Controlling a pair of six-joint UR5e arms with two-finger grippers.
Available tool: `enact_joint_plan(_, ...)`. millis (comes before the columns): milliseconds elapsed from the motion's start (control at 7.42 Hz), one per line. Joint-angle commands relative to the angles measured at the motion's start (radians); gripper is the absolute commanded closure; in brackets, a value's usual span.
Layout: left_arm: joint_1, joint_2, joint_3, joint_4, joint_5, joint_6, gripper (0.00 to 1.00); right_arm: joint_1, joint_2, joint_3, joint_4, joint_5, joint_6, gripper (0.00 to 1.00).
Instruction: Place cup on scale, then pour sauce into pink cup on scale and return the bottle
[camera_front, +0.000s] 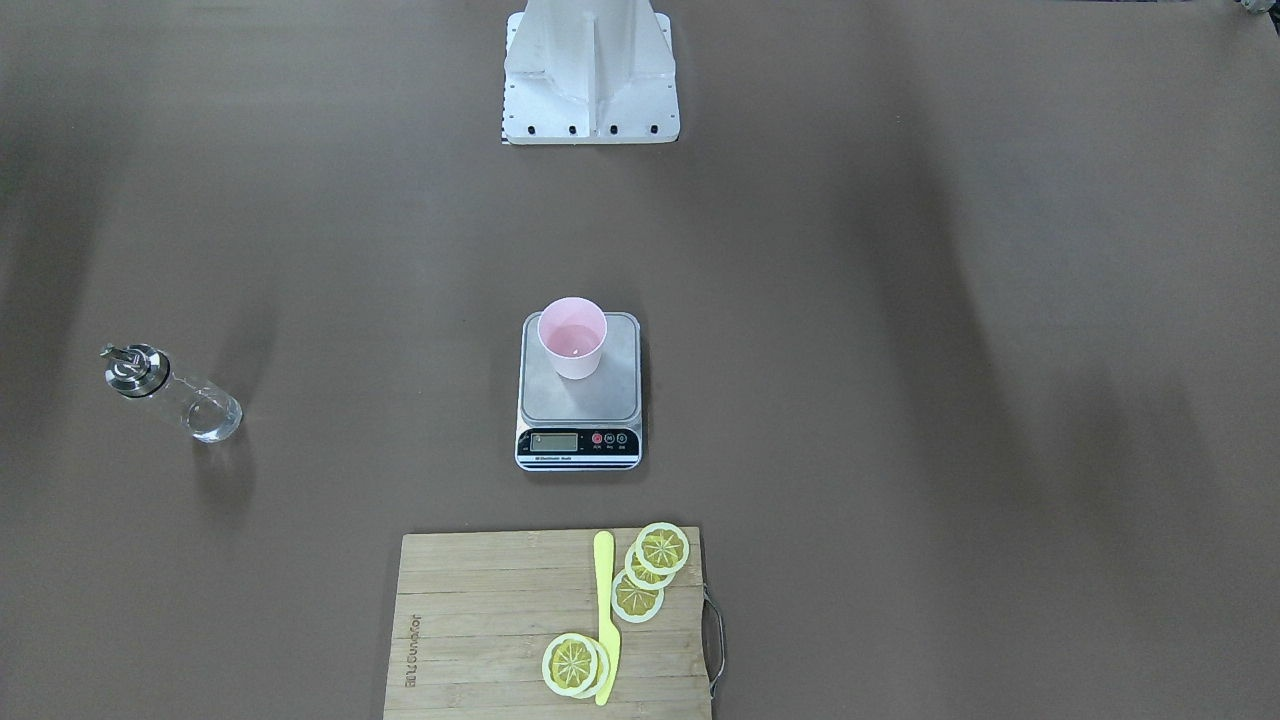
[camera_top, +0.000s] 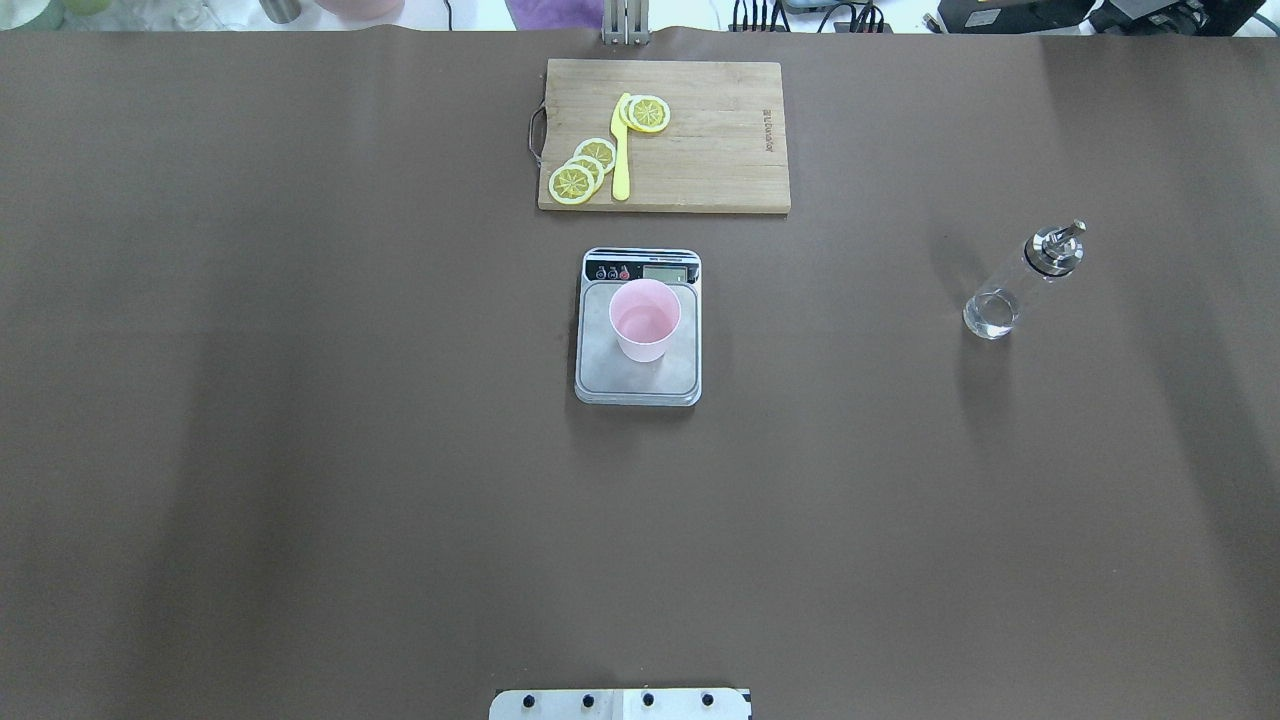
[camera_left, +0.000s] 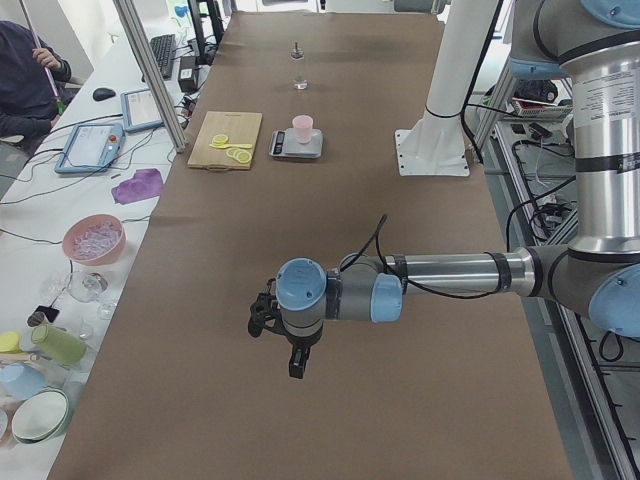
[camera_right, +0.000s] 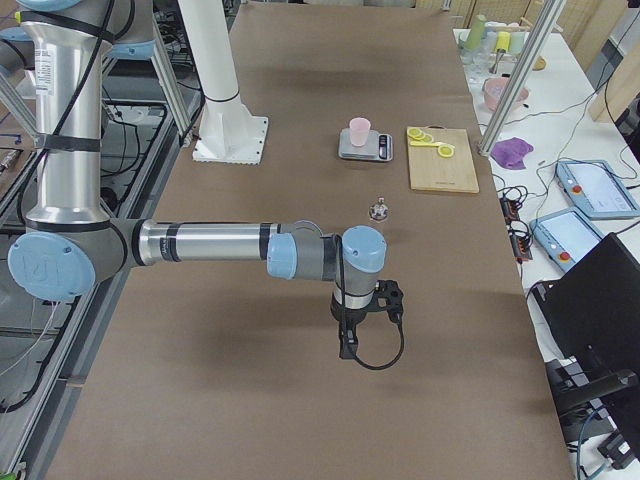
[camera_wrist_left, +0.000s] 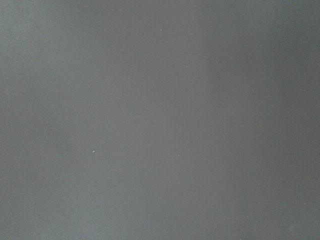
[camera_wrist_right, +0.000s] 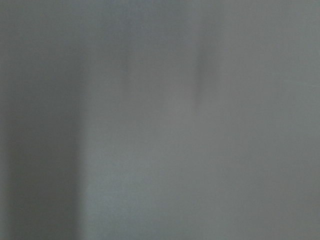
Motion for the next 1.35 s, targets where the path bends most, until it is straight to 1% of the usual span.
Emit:
enact_joint_plan(0, -0.006, -0.040, -0.093, 0.198, 0.009, 0.010, 0.02, 0.000, 0.001, 0.002, 0.000, 0.000, 0.000, 0.00)
enact_joint_plan(269, -0.004, -0.033, -0.082, 0.192, -0.002, 0.007, 0.02, 0.000, 0.004, 0.004, 0.000, 0.000, 0.000, 0.00)
enact_joint_plan(404, -0.002, -0.050, -0.052, 0.192, -0.002, 0.002, 0.02, 0.000, 0.002, 0.005, 0.001, 0.000, 0.000, 0.00)
enact_joint_plan(808, -0.002, -0.035, -0.047, 0.178, 0.009, 0.004, 0.02, 0.000, 0.004, 0.002, 0.001, 0.000, -0.002, 0.00)
enact_joint_plan(1212, -0.002, -0.041, -0.039, 0.173, 0.009, 0.005, 0.02, 0.000, 0.007, 0.001, 0.001, -0.001, 0.000, 0.00)
